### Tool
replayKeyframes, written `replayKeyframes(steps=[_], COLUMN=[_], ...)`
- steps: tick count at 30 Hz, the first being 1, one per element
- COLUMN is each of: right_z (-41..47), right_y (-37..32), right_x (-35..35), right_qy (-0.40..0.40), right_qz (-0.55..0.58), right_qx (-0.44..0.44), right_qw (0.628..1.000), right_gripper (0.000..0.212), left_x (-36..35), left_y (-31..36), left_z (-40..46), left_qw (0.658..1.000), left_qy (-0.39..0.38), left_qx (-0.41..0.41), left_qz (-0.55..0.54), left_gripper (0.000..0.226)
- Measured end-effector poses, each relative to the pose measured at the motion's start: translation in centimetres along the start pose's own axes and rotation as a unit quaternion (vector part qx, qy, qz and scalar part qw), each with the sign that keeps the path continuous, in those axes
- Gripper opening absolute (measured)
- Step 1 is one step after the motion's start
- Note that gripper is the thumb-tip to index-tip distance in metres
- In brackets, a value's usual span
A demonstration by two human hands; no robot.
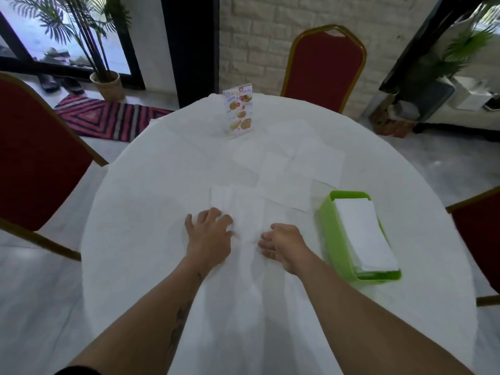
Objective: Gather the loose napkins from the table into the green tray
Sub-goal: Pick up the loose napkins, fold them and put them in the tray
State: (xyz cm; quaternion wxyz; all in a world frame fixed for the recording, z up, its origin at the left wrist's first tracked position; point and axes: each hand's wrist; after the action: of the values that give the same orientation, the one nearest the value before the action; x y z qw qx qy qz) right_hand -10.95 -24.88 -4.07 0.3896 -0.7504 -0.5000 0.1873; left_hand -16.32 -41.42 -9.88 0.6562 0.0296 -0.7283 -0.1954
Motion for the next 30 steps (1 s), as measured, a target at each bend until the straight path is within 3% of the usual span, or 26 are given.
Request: replayKeyframes(steps=[5,12,16,21,25,30], right_z=[-0.1,-0.7,-1.4,-2.1,-3.1,-4.2], right_y=[0.9,2.7,2.9,2.3,1.4,3.0], right_x=[-0.6,0.0,1.0,3.1,4.1,4.0], right_qy=[-0.003,0.014,0.031,0.071,0.057,-0.070], right_qz=[0.070,-0.020,-0.026,-0.085,-0.284,-0.570], right_qx=[-0.035,-0.022,0.005,0.122,0.234,0.254], right_qw=[0.997,0.999,0.999,0.986,0.928,0.778], right_gripper=[0.017,0.015,0.016,0.007,0.017,0.050], left_x=[-0.3,-0.4,-0.2,0.5,1.0,0.9], left_y=[0.7,2.2,2.9,3.3,3.1,2.8], left_z=[-1.4,-4.0,-5.2,-6.5,-7.1,-7.4], left_qw=[0.998,0.975,0.980,0.975,0.967,0.966], left_qy=[0.039,0.047,-0.002,-0.096,-0.084,-0.051], left_qx=[0.026,0.115,0.081,0.034,0.050,0.058], left_qz=[-0.032,-0.185,-0.181,-0.199,-0.234,-0.246], left_gripper=[0.018,0.014,0.014,0.016,0.017,0.023])
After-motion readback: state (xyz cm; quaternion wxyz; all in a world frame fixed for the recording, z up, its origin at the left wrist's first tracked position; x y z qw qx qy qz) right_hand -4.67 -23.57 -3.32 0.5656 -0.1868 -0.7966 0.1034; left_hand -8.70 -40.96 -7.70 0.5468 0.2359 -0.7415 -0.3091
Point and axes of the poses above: each hand's wrist, its own z-axis towards the middle knuckle, its own x-axis out of the back of the hand, y = z × x, and after that the axes turned 6 degrees about x, right-handed
